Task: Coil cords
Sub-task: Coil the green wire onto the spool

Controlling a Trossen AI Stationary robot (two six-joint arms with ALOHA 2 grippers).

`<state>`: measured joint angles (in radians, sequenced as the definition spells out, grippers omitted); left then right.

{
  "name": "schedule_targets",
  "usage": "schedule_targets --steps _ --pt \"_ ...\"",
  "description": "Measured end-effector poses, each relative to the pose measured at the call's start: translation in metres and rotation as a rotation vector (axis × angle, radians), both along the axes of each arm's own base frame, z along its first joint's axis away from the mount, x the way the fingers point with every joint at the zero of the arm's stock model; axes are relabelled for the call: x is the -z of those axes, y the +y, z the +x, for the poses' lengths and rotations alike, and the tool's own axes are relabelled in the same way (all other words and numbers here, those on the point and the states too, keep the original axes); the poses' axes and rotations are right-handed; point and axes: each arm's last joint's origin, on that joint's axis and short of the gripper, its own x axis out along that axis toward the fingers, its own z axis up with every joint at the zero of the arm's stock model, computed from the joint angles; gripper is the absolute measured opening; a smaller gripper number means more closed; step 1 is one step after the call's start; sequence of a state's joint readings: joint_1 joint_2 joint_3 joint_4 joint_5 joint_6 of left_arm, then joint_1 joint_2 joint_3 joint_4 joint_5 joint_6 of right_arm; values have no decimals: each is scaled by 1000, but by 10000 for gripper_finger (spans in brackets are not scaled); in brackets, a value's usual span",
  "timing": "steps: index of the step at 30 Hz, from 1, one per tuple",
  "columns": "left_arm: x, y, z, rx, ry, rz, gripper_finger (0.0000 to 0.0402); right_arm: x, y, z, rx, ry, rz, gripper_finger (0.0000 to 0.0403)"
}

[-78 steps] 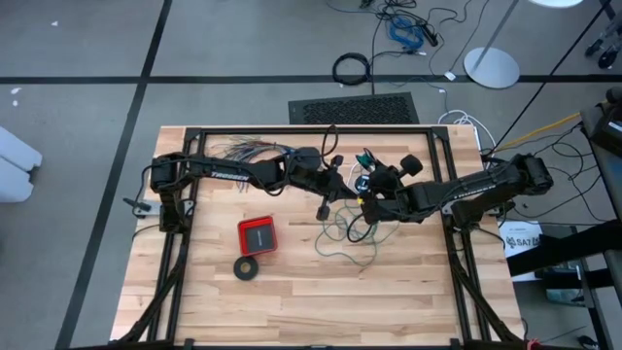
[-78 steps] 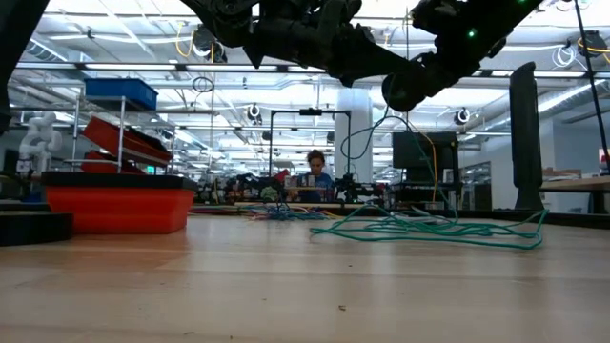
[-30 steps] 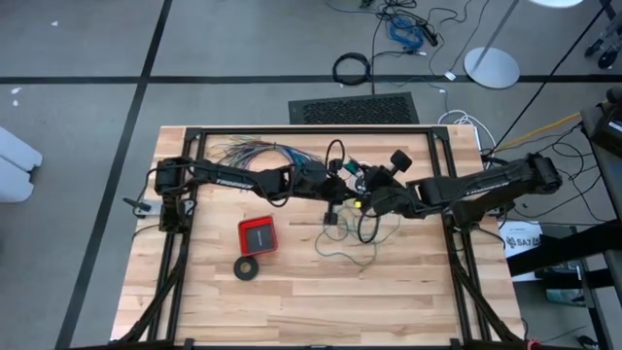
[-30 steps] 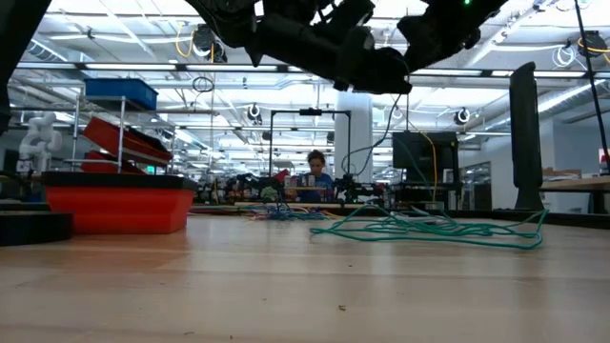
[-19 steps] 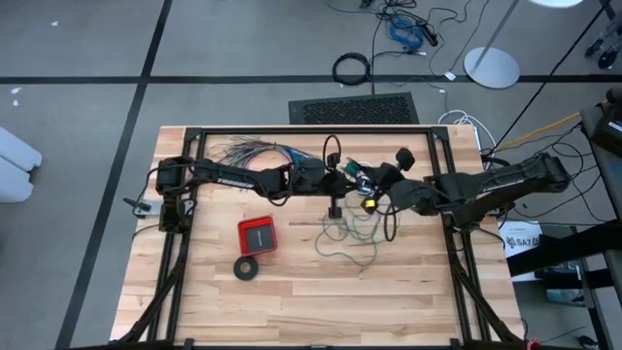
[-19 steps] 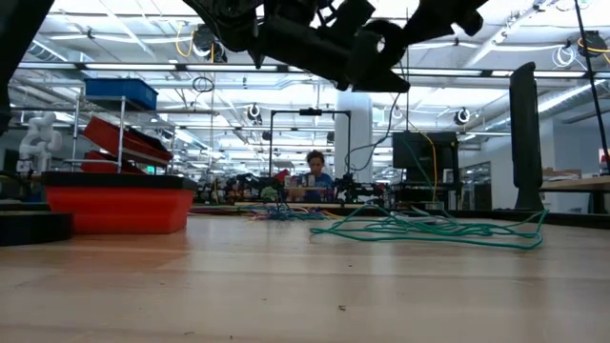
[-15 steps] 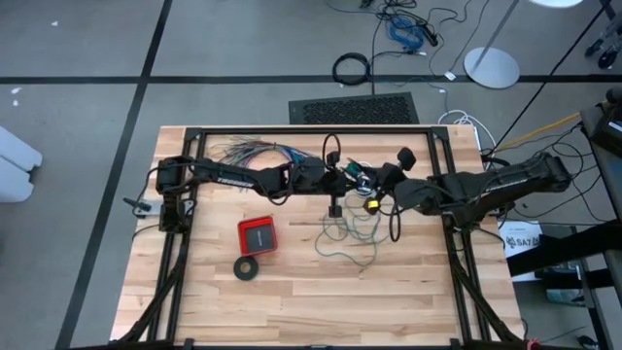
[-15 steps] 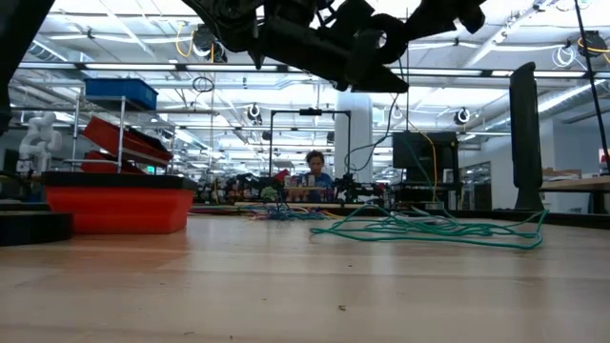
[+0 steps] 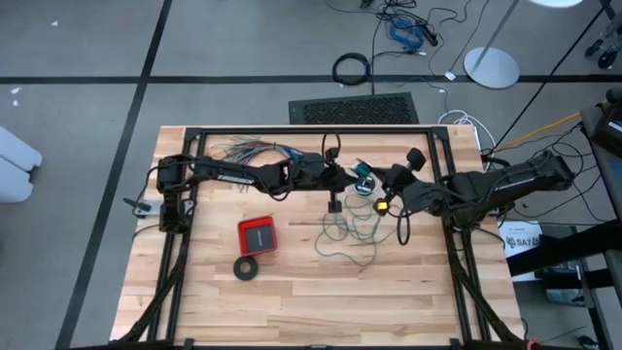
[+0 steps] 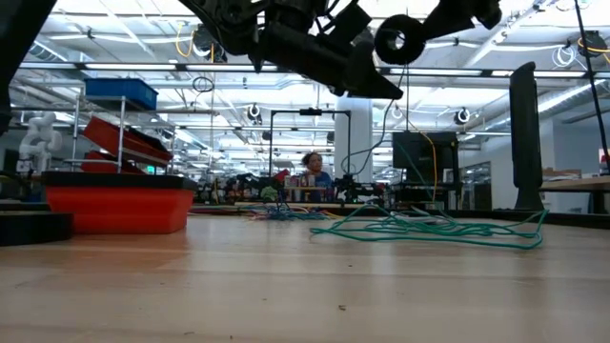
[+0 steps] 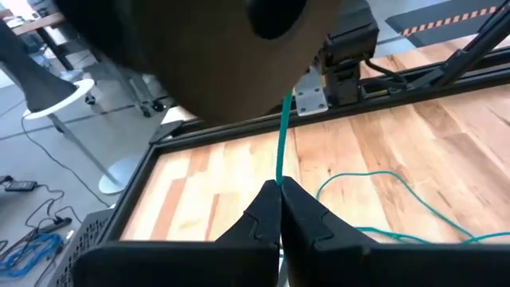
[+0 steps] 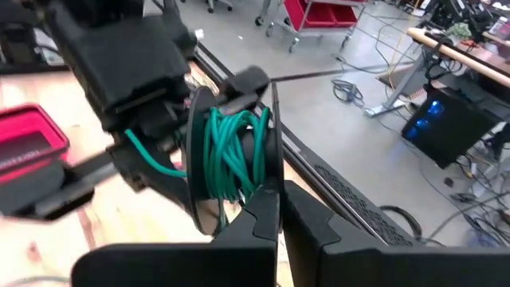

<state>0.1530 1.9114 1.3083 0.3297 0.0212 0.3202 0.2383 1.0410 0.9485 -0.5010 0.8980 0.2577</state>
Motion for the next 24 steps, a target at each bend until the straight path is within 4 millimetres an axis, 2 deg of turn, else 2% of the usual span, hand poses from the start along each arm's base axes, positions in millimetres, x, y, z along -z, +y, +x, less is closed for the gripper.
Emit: schedule_targets --steps 15,24 --pt "4 39 -9 -74 36 -12 29 13 -2 -10 45 137 -8 0" --pt "12 49 -15 31 110 -65 35 16 -2 -13 59 170 -6 0"
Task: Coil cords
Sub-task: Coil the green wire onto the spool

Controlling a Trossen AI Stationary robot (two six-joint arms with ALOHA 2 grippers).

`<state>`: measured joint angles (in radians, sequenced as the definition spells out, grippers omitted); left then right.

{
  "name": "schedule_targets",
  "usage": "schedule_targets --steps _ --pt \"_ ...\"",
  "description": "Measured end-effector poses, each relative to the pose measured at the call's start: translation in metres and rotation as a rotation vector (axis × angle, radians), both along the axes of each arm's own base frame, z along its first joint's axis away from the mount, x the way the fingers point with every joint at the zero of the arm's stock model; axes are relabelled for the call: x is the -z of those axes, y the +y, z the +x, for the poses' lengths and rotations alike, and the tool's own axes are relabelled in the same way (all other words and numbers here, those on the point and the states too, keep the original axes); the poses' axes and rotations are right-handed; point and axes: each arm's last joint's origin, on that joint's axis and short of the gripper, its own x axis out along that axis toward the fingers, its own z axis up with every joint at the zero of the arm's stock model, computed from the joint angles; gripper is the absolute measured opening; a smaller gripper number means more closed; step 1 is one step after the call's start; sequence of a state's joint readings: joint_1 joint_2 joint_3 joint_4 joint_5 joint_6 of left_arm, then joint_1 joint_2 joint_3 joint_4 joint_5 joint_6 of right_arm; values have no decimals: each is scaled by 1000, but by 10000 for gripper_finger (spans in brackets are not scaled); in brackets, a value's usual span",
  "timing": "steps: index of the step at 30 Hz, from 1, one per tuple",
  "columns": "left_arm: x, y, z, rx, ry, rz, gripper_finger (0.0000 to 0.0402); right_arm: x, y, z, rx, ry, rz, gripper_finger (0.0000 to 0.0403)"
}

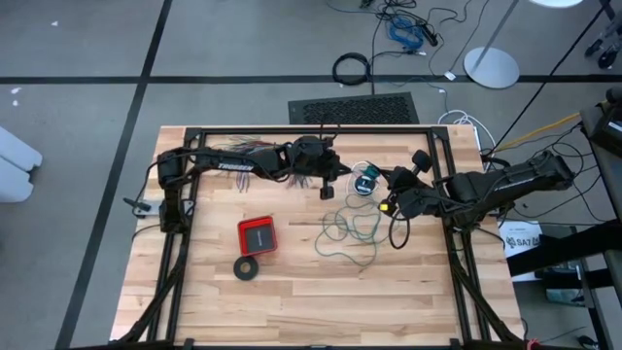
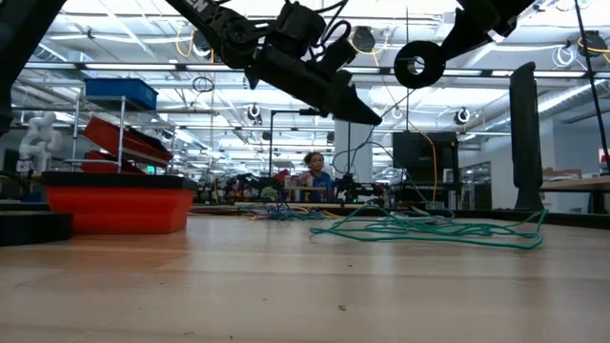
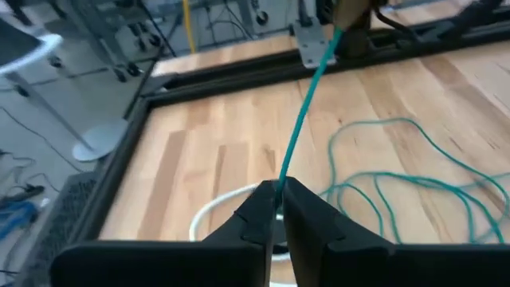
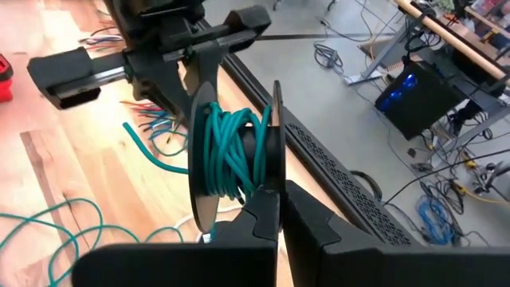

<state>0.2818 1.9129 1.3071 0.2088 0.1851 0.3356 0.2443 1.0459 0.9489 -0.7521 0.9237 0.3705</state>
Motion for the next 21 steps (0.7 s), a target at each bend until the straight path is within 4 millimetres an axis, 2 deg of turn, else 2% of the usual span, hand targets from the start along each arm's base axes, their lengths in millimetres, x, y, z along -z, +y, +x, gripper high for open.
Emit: schedule_targets --steps 3,13,18,21 --pt "8 0 2 15 21 -11 49 -1 0 -1 -7 7 -8 0" --pt "67 3 16 34 106 -128 107 -1 2 -1 -23 1 -1 0" --pt "81 -3 24 127 47 -215 112 -2 4 0 -48 4 -13 0" --pt "82 -12 27 168 -32 -206 112 -5 8 1 -78 -10 -23 0"
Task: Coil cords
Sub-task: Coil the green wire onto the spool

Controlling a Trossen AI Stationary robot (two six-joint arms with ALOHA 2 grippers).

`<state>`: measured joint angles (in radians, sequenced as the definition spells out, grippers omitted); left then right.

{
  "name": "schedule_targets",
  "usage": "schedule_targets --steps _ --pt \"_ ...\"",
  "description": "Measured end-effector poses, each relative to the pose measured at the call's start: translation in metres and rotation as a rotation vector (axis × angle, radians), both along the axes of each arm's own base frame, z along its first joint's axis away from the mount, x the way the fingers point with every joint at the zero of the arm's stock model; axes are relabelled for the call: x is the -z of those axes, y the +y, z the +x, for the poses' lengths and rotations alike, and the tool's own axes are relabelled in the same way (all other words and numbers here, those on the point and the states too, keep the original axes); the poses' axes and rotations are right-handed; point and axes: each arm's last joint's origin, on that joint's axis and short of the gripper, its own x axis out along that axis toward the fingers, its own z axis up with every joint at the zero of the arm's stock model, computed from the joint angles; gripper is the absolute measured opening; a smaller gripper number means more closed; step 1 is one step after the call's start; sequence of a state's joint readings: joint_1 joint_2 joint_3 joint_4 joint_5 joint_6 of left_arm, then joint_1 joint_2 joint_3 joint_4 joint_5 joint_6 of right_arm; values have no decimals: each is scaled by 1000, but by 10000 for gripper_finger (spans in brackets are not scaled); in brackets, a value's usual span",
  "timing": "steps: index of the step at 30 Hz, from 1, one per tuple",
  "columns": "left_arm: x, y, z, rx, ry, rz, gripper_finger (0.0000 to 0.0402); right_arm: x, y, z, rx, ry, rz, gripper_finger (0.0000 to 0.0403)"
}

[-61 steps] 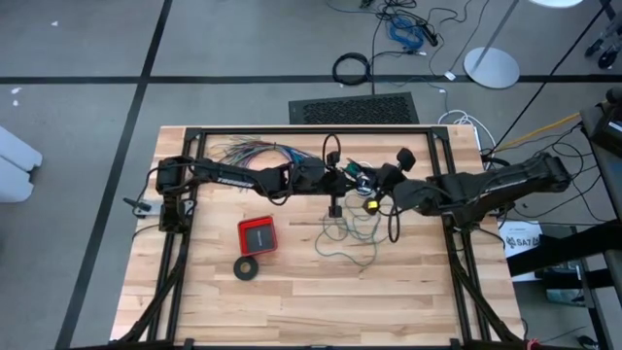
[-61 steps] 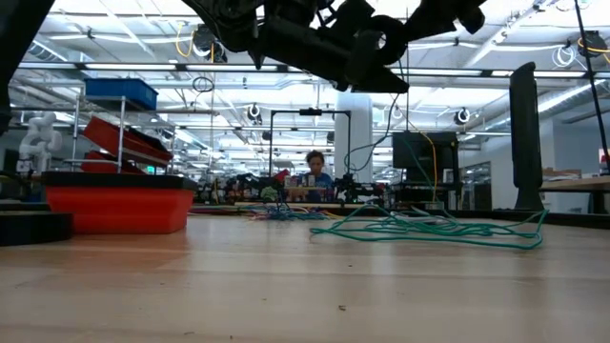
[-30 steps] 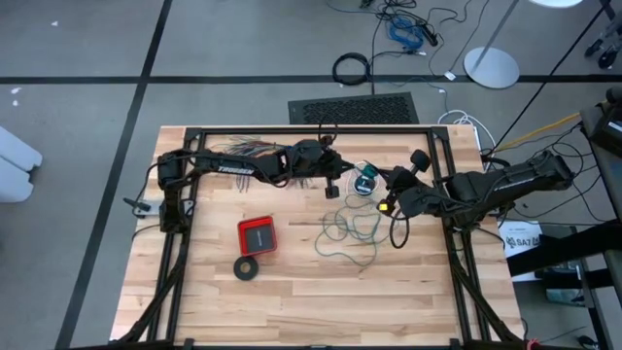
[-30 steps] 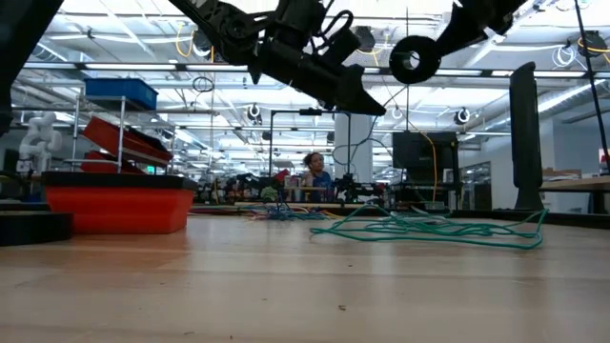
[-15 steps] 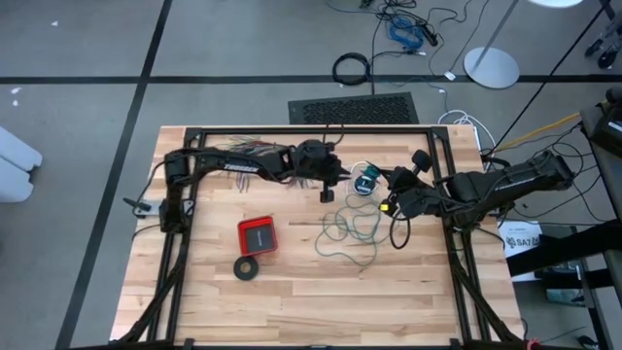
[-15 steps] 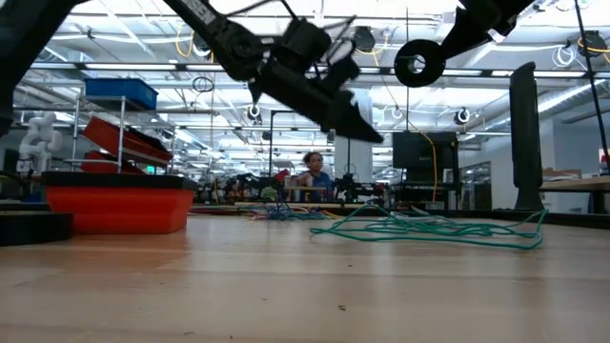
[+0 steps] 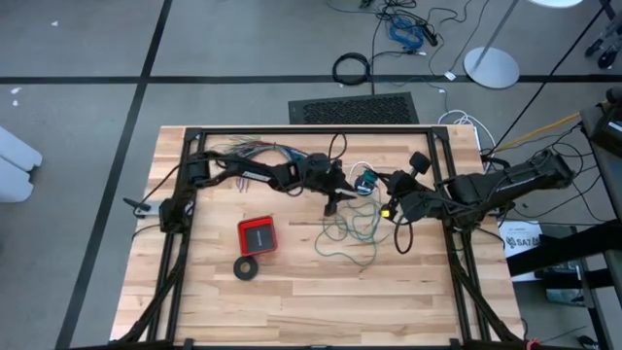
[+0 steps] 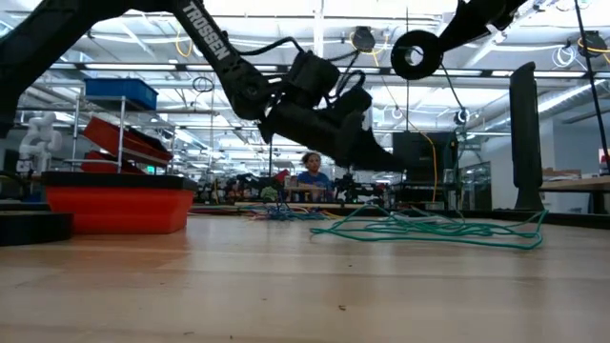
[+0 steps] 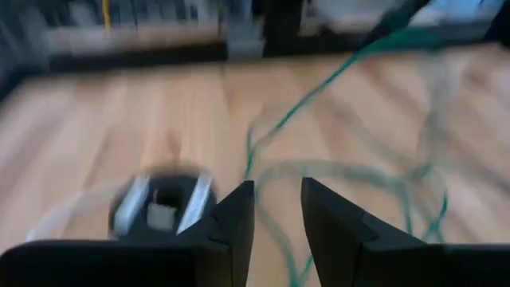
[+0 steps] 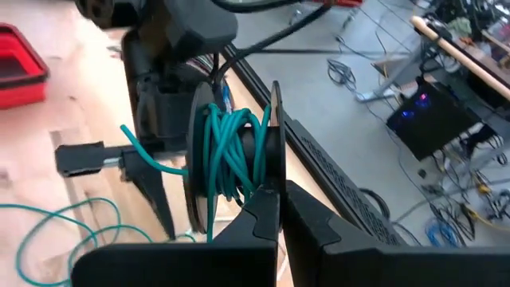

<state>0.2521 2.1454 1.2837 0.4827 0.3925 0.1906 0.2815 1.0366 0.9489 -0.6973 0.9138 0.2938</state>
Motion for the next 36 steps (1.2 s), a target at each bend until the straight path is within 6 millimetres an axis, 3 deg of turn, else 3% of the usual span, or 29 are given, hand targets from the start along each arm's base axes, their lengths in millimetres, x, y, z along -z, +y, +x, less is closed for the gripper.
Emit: schedule_targets --steps 4,10,17,28,33,36 --pt "-3 -15 2 83 -179 48 112 -5 4 -2 -35 -28 -4 0" --pt "6 -32 11 73 -221 125 112 -11 5 -10 -53 -66 6 0" --pt "8 -32 24 17 -285 134 112 -13 5 -11 -52 -81 12 0" --pt "-4 -39 37 82 -330 121 113 -17 6 -8 -67 -115 4 0" --pt "-3 -38 41 89 -253 101 128 -19 6 -7 -73 -128 -1 0" --pt "-3 -36 41 63 -237 80 109 -20 7 -6 -77 -140 -4 0"
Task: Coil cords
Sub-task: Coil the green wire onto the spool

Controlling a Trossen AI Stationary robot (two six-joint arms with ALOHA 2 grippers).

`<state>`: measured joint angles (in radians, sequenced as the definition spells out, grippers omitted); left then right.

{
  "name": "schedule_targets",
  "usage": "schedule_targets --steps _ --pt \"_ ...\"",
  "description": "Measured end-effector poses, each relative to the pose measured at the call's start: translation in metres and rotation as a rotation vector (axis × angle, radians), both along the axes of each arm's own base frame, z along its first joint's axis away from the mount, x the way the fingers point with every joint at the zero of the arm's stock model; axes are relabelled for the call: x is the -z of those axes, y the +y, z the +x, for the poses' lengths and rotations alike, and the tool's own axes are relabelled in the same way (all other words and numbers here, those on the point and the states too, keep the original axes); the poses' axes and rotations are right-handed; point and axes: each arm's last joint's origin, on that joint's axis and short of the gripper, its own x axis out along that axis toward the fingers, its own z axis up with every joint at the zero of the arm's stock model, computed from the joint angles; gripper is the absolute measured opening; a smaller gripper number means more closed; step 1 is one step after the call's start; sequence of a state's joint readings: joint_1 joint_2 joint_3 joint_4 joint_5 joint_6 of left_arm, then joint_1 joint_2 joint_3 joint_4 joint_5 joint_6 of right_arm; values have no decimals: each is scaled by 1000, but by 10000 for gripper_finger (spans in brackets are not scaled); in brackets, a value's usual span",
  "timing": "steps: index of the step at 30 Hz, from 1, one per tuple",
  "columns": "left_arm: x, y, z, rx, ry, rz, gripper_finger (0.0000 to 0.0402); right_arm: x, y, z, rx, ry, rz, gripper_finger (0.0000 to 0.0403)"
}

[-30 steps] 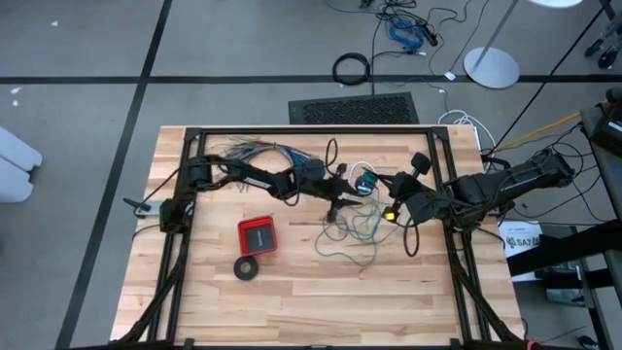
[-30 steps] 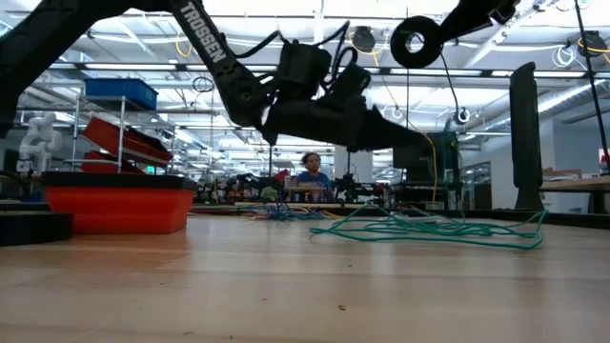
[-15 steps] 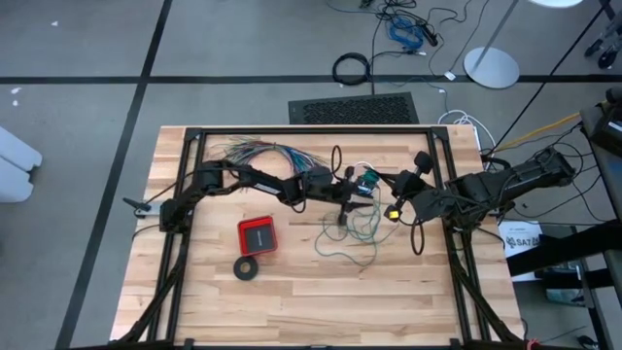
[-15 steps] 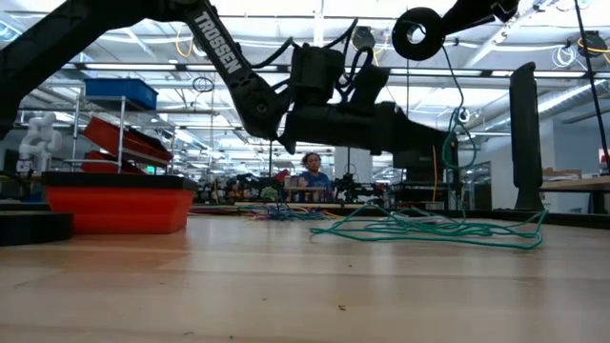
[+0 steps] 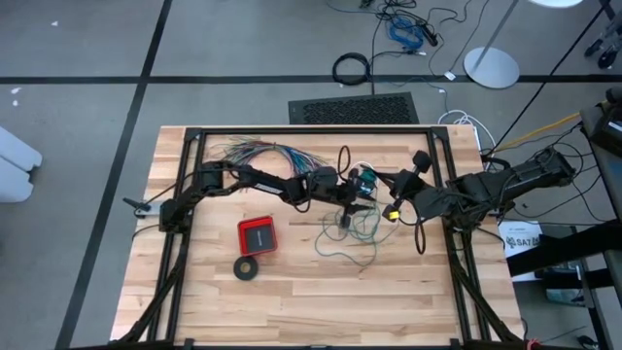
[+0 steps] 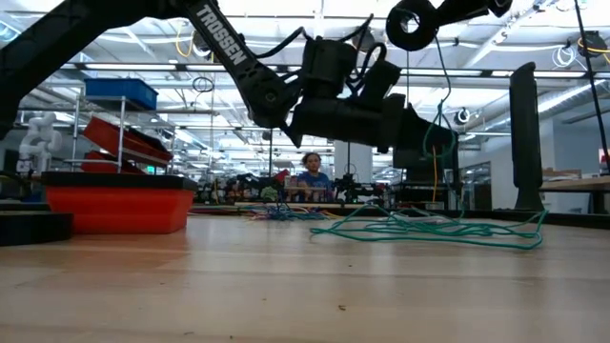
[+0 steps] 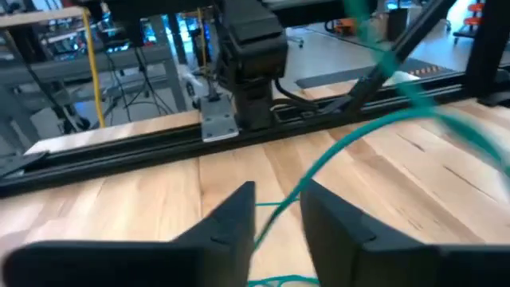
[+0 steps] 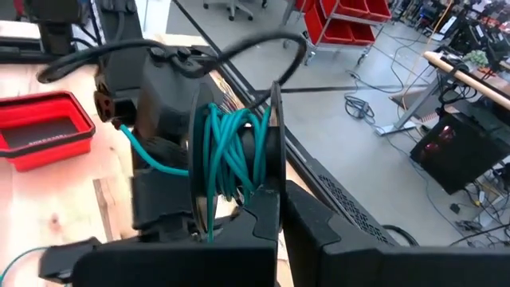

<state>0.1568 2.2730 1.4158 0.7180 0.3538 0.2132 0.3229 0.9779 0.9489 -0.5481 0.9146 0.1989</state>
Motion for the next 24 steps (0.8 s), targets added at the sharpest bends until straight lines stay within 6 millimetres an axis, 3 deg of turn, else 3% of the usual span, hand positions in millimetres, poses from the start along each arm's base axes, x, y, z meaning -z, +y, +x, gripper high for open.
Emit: schedule_targets --steps 5,18,24 --pt "6 5 -3 -16 36 -15 15 -5 1 3 -7 -31 -36 0" --pt "53 2 -29 -42 322 -67 2 -34 13 -3 54 -129 -251 0" --pt "65 -6 -38 -29 369 -73 1 -46 14 -8 105 -146 -316 0"
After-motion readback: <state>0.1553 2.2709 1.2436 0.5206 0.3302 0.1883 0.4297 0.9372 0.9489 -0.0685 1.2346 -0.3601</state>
